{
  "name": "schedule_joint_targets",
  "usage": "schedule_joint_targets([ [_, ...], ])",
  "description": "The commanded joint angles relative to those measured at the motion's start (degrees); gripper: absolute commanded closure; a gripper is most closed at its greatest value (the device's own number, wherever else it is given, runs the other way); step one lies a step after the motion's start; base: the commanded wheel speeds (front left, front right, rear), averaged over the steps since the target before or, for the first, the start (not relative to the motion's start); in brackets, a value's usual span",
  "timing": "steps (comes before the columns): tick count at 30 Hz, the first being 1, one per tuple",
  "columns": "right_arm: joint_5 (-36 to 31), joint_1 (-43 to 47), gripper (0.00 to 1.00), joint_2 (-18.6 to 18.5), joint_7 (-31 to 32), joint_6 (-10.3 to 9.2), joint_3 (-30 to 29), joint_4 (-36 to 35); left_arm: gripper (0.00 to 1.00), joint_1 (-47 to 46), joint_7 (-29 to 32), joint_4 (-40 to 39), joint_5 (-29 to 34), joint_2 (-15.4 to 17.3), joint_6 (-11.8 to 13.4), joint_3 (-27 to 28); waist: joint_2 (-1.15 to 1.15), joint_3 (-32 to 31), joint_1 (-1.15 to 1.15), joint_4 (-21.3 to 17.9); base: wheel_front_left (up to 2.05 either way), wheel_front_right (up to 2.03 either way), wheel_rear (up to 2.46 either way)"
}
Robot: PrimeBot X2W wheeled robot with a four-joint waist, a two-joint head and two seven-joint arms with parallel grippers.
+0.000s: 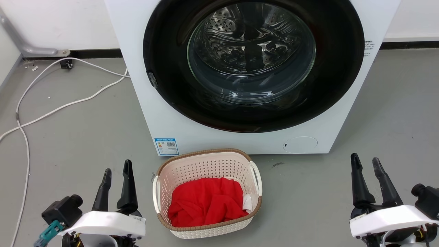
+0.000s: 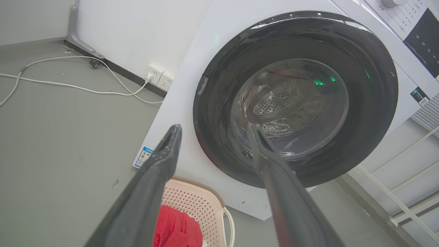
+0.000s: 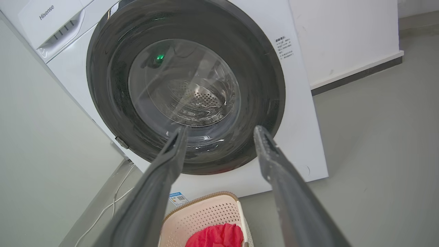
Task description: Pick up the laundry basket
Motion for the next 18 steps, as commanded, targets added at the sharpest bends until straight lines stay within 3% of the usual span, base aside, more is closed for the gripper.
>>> schedule_joint_targets([
  [1,-1.8,0.1,0.0,-0.1,-0.6,0.0,0.0,-1.0,0.0,0.0,-0.5,-0.9,1.7,0.3,0.0,-0.2,0.0,0.0,0.0,0.0,0.0,0.0,0.0],
  [18,-10.8,1.5,0.0,-0.1,-2.9,0.0,0.2,-2.3,0.0,1.1,-2.8,-1.3,10.5,0.3,0.2,-0.7,0.0,-0.2,0.0,0.2,0.0,0.0,0.0],
])
